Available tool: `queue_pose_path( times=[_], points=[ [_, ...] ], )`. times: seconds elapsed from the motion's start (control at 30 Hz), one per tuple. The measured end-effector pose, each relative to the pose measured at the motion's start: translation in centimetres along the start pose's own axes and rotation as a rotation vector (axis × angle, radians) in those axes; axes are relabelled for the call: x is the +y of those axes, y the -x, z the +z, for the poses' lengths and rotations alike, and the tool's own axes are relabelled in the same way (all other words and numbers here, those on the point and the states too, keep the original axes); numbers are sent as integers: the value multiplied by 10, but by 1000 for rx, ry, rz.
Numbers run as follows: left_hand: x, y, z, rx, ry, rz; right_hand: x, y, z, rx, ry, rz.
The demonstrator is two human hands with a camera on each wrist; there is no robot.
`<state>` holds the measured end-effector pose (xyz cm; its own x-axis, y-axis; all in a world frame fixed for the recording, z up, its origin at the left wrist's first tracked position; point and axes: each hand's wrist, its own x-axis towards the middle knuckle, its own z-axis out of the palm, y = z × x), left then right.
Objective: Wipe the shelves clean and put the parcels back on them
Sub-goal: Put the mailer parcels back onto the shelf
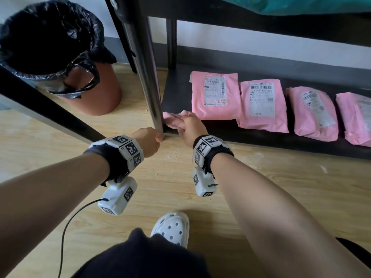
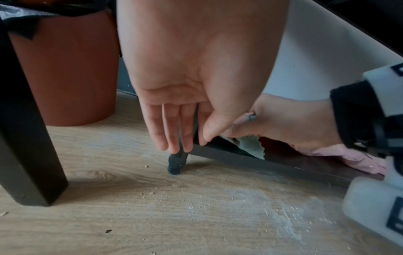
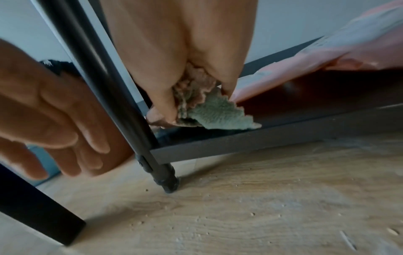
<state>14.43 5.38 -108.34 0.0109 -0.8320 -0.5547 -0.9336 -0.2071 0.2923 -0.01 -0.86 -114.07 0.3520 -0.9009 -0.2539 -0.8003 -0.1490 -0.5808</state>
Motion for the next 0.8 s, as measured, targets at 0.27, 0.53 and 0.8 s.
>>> queue_pose_path(
  times=[0.27, 0.53, 0.8],
  points=[
    [12, 22, -19, -15, -25, -42, 1, 29, -40, -97, -461, 123],
    [47, 83, -56, -25, -28, -75, -7, 97, -106, -191, -626, 12],
    [90, 184, -122, -72, -7, -181, -66, 176, -195, -275, -651, 77]
  ],
)
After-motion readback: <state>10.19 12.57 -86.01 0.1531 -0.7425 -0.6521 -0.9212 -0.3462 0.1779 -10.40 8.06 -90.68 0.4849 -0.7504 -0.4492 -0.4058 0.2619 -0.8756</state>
